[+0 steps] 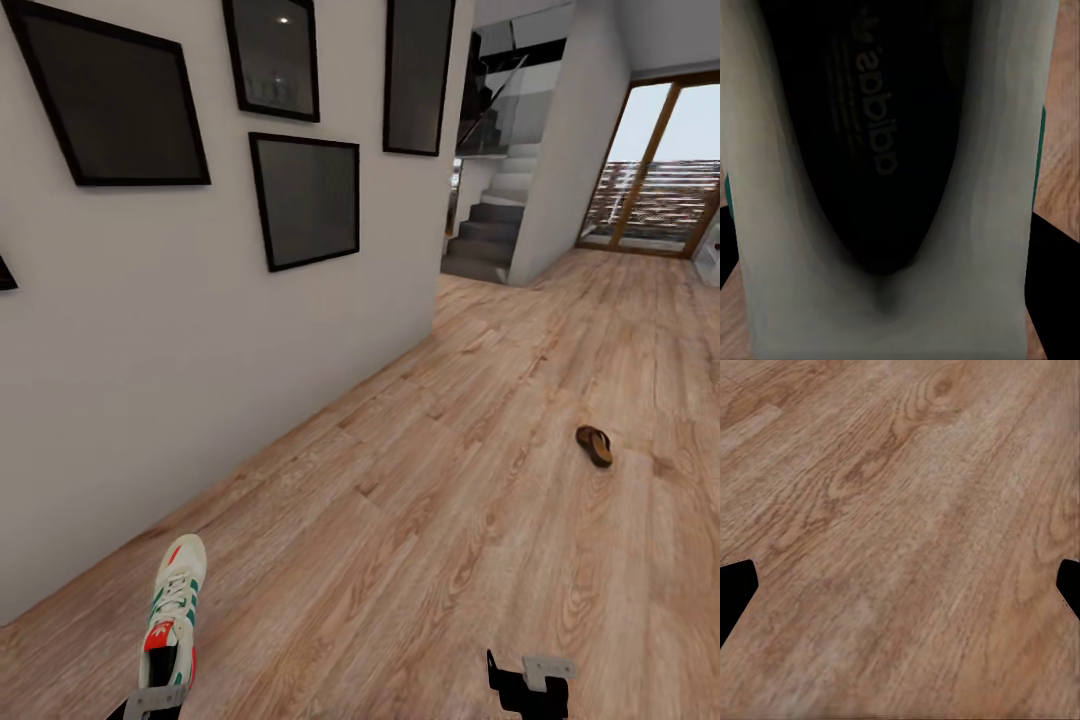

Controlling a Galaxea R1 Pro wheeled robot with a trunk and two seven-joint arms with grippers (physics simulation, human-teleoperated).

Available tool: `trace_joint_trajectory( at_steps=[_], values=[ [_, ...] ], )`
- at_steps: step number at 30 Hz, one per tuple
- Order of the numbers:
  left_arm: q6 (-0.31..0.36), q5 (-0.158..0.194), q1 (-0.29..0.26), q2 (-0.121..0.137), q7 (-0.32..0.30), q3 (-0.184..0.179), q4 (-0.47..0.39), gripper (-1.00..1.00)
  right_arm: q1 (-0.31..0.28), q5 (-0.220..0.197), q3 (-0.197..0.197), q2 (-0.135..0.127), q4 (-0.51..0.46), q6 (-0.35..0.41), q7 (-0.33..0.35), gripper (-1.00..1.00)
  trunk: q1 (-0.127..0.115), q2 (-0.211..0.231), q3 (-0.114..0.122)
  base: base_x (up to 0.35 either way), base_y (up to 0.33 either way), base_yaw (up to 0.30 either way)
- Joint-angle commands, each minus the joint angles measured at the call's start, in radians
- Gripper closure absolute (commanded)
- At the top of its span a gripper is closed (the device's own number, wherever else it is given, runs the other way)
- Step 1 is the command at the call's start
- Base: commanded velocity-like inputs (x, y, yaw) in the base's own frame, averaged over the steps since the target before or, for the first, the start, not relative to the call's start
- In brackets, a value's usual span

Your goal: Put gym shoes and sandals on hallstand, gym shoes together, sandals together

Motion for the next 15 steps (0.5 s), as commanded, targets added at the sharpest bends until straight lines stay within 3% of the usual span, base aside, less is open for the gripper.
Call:
trace_joint_trajectory(
  at_steps=[1, 7, 15],
  values=[
    [-0.004, -0.008, -0.001, 0.000, -0.006, 0.009, 0.000, 1.00, -0.001, 0.004, -0.006, 0.000, 0.001, -0.003, 0.000, -1.00, 0.000, 0.000, -0.001, 0.000, 0.000, -0.277],
    [-0.004, -0.008, -0.001, 0.000, -0.006, 0.009, 0.000, 1.00, 0.000, 0.004, -0.006, 0.001, 0.001, -0.003, 0.000, -1.00, 0.000, 0.000, -0.001, 0.100, 0.000, -0.276],
    [-0.004, -0.008, -0.001, 0.000, -0.006, 0.009, 0.000, 1.00, 0.000, 0.004, -0.006, 0.001, 0.001, -0.003, 0.000, -1.00, 0.000, 0.000, -0.001, 0.296, -0.033, -0.276]
  ],
)
